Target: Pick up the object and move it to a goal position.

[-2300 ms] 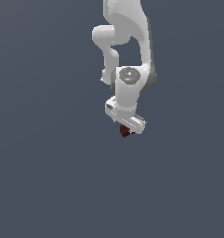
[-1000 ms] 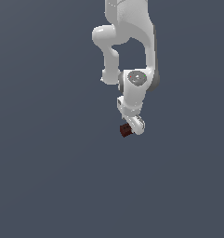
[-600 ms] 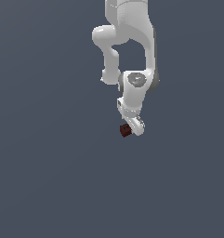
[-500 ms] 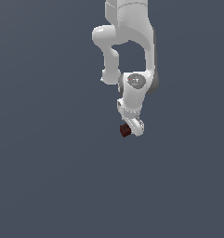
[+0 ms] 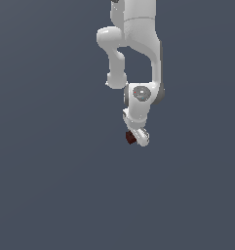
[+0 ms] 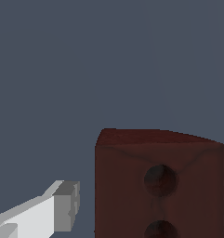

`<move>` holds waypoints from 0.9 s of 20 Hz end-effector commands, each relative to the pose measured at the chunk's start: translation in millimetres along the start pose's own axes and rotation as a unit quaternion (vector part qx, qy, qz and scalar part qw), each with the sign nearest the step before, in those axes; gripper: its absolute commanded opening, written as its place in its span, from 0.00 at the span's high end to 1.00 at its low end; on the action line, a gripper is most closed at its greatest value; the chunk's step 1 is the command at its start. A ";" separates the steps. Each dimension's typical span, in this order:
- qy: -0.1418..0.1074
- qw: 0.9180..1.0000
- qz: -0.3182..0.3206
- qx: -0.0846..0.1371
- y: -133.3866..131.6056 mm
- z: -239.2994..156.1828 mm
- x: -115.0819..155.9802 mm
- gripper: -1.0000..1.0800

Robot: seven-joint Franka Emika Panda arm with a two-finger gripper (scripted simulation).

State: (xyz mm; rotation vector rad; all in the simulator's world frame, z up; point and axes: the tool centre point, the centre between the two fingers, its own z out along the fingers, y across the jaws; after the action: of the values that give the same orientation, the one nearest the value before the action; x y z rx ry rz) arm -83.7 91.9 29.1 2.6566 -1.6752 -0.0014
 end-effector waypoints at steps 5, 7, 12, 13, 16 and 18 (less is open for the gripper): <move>0.000 1.000 0.000 0.001 -0.6 2.2 0.0 1.00; 0.000 1.000 0.000 0.001 -0.6 2.2 0.0 1.00; 0.000 1.000 0.000 0.001 -1.1 1.5 0.0 1.00; 0.000 1.000 0.000 0.001 -1.2 1.3 0.1 1.00; 0.000 1.000 0.000 0.001 -2.5 -2.6 0.6 1.00; 0.000 1.000 0.000 0.001 -4.4 -7.8 1.2 1.00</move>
State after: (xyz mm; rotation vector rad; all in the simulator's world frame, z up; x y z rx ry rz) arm -81.4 92.3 32.4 2.6567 -1.6752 -0.0019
